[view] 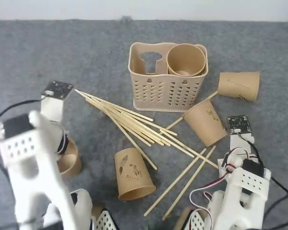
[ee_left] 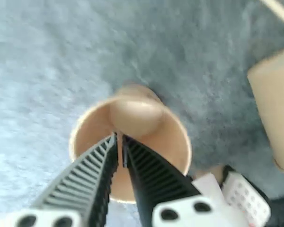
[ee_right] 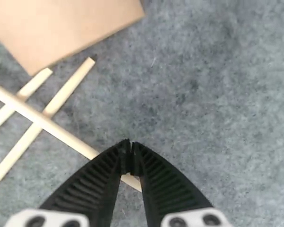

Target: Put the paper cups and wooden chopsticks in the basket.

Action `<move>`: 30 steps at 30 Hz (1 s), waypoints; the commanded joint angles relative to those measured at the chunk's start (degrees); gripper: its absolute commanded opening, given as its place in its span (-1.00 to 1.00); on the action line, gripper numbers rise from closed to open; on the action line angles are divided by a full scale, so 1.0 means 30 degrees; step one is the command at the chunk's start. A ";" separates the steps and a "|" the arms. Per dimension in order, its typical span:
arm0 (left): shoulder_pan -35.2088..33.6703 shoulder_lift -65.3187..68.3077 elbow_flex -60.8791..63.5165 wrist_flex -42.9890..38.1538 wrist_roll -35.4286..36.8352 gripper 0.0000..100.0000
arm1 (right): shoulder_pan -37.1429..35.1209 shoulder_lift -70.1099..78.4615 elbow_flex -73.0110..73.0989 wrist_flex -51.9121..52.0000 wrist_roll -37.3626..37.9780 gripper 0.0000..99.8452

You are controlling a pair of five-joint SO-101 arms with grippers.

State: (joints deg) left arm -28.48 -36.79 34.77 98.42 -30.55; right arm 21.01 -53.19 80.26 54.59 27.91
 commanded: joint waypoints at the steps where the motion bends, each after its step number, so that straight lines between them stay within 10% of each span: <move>1: -0.0147 -0.4015 -0.0425 0.0762 0.0000 -0.94 | -0.0308 -0.0337 -0.0088 -0.0308 -0.0059 -0.98; 11: -0.4484 -0.4894 -0.0513 -0.0352 0.0440 -0.46 | -0.0220 -0.0366 -0.0088 -0.0161 -0.0088 -0.98; 30: -0.6359 0.1875 0.1744 -0.2872 -0.1114 -0.95 | -0.0161 -0.0366 -0.0088 -0.0132 -0.0176 -0.98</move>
State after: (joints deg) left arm -47.56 -28.26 42.24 85.93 -35.21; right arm 21.01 -53.19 80.26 54.59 27.82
